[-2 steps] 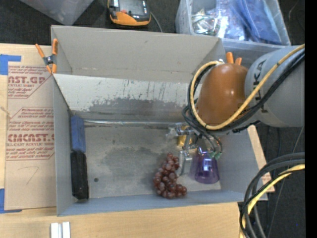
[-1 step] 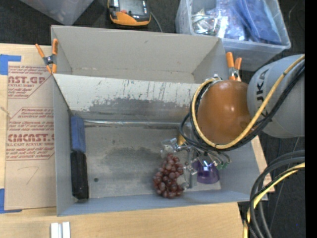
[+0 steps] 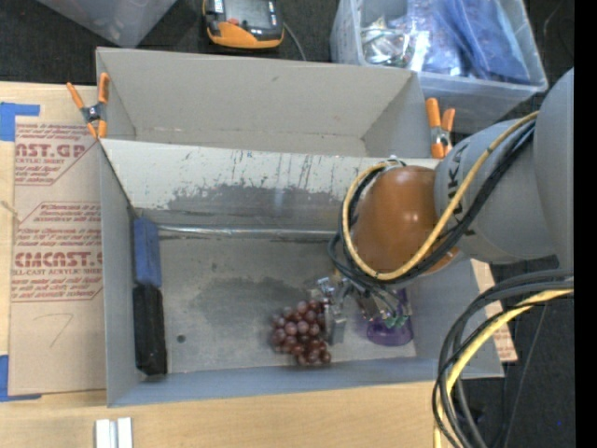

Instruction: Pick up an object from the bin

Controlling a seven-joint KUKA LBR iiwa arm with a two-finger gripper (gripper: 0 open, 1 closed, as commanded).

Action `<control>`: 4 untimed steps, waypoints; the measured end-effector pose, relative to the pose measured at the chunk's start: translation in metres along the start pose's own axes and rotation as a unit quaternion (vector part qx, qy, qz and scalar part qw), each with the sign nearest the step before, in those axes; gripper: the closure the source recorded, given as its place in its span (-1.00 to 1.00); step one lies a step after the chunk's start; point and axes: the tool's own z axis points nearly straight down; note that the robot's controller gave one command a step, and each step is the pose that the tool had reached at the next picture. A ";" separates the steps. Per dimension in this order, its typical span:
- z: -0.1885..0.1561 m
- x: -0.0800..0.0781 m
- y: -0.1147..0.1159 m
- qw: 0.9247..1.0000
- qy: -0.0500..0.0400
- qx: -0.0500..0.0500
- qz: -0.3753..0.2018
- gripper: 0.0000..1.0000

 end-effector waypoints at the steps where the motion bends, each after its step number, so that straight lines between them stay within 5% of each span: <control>1: 0.000 0.000 0.000 1.000 0.000 0.000 0.000 1.00; 2: -0.022 0.005 0.000 1.000 0.006 -0.002 0.003 1.00; 3: -0.011 -0.035 0.023 0.998 0.004 -0.002 0.063 1.00; 4: -0.123 -0.016 0.008 1.000 0.005 -0.001 0.022 1.00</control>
Offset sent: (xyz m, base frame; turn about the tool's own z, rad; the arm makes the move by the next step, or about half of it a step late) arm -0.0041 -0.0108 0.1328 0.0326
